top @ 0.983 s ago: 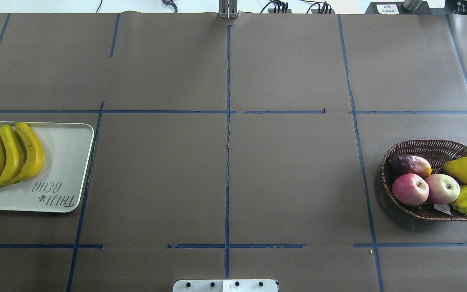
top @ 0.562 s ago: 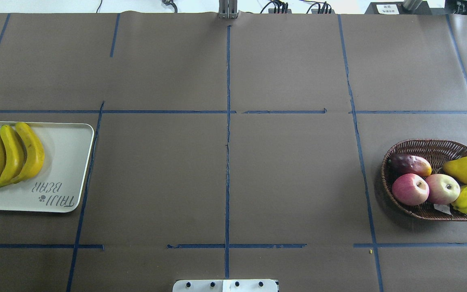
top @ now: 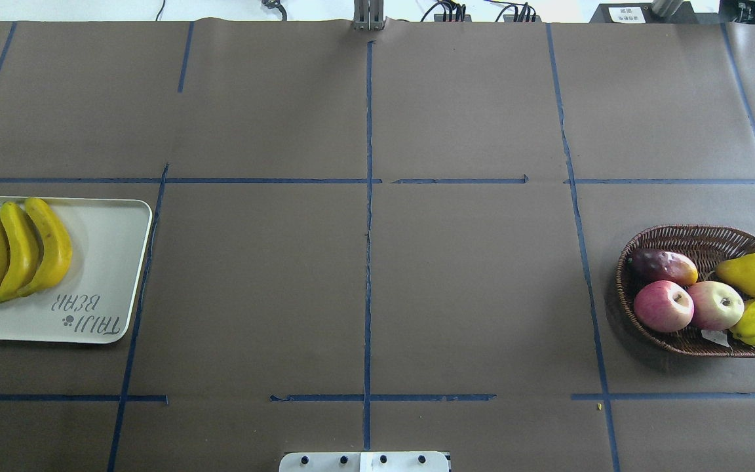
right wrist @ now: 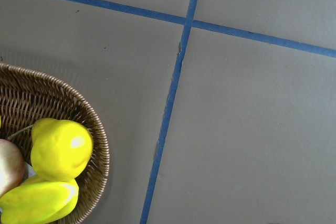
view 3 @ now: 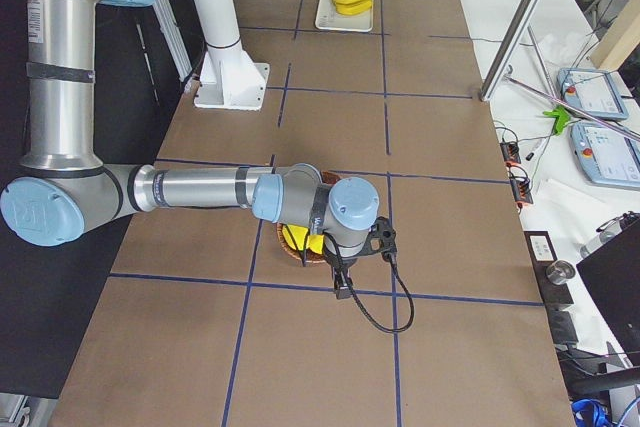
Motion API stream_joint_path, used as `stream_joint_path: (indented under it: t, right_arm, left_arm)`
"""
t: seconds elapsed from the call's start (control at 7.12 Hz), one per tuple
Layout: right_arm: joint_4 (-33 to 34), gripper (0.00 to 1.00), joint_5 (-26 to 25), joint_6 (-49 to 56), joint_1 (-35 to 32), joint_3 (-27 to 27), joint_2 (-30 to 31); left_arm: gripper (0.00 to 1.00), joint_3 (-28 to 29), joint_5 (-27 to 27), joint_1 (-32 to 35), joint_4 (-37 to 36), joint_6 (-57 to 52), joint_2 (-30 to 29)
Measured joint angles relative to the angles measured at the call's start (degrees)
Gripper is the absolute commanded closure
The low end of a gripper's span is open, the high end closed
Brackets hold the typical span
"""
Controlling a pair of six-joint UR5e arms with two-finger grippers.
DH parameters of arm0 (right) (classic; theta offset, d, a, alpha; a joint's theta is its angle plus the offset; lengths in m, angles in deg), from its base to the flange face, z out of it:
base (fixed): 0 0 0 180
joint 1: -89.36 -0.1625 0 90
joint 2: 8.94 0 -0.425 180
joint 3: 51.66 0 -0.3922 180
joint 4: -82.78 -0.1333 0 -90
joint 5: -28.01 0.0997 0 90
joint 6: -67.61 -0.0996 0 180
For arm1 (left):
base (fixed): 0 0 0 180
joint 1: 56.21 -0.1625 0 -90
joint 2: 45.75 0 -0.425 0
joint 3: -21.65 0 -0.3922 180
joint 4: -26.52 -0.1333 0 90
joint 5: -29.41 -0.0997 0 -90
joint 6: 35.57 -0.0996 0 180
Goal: Transfer all bananas from basket to plate
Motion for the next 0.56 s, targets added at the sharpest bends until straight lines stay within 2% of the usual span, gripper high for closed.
stream_joint_path:
  t: [0.56]
  right_arm:
    - [-2.2,0.02,-1.4,-1.6,0.0,0.0,0.7]
  left_arm:
    - [0.0,-1.1,-0.4,0.0,-0.2,-0.3,0.7]
